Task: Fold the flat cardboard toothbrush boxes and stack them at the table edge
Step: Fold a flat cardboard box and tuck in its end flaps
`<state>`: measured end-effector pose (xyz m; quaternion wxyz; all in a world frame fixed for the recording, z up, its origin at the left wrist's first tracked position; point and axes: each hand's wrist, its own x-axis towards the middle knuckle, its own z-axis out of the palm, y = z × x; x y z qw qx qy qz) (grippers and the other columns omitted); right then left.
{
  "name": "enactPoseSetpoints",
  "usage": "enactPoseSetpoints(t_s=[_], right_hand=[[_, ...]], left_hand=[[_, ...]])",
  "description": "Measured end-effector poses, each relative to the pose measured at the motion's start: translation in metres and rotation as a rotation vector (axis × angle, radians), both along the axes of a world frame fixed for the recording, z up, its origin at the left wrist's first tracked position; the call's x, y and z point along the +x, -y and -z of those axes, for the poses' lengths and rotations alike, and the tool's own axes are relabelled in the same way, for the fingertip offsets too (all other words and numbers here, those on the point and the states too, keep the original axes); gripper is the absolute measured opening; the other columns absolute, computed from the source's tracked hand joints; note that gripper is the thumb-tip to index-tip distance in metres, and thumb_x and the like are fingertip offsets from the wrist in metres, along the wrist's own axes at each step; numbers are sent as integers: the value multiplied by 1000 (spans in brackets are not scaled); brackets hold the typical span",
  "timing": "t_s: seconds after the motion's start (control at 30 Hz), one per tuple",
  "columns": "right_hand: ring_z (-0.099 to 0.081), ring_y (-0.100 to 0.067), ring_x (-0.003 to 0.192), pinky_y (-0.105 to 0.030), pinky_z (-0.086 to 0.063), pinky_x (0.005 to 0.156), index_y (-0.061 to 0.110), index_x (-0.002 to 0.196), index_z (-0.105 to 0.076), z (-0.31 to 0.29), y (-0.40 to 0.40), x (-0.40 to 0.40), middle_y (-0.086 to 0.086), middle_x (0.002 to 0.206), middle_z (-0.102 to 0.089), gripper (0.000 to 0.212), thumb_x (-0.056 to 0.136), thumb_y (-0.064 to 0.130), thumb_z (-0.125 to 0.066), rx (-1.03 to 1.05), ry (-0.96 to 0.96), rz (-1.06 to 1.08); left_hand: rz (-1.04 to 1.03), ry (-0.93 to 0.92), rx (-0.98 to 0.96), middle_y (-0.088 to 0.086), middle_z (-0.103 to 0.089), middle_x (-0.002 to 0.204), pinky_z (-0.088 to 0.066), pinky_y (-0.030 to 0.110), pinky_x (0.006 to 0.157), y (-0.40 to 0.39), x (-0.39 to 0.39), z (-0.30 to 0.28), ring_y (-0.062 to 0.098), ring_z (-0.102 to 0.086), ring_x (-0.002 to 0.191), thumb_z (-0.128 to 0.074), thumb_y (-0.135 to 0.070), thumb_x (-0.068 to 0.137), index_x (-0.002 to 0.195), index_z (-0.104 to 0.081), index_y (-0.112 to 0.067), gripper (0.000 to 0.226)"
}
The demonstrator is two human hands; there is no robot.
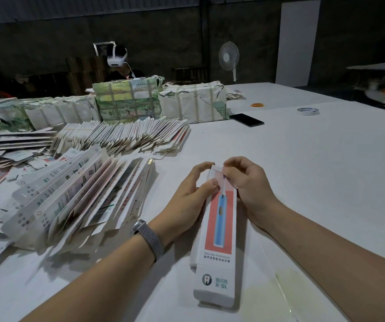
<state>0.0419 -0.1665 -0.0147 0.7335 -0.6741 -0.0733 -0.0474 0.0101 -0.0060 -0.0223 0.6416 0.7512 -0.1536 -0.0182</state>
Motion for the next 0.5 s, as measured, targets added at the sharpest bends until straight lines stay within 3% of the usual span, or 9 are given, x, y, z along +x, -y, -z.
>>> enactPoseSetpoints(t_s=[0.07, 0.2, 0.5], right_hand=[[-72, -18, 71, -31, -61, 67, 25, 93, -67, 0, -1, 1, 2, 84, -70, 13, 98, 17, -58, -4, -12, -13], [-71, -17, 65, -27, -58, 63, 21, 86, -71, -3, -4, 0, 0, 77, -72, 21, 100, 20, -56, -73, -8, -39], [-70, -17, 62, -32, -55, 64, 26, 73, -74, -4, 0, -1, -1, 74, -71, 32, 99, 19, -56, -92, -23, -40]], left_hand=[[-3, -2, 6, 4, -78, 95, -61, 31, 73, 1, 0, 0, 23, -76, 80, -52, -46, 95, 128, -43, -44, 34], [-14, 19, -11, 6, -77, 94, -60, 32, 74, 1, 1, 0, 22, -75, 79, -50, -36, 105, 130, -43, -40, 26], [5, -6, 54, 1, -77, 94, -61, 29, 72, 0, 0, 0, 22, -76, 79, -50, -47, 96, 135, -39, -38, 41]])
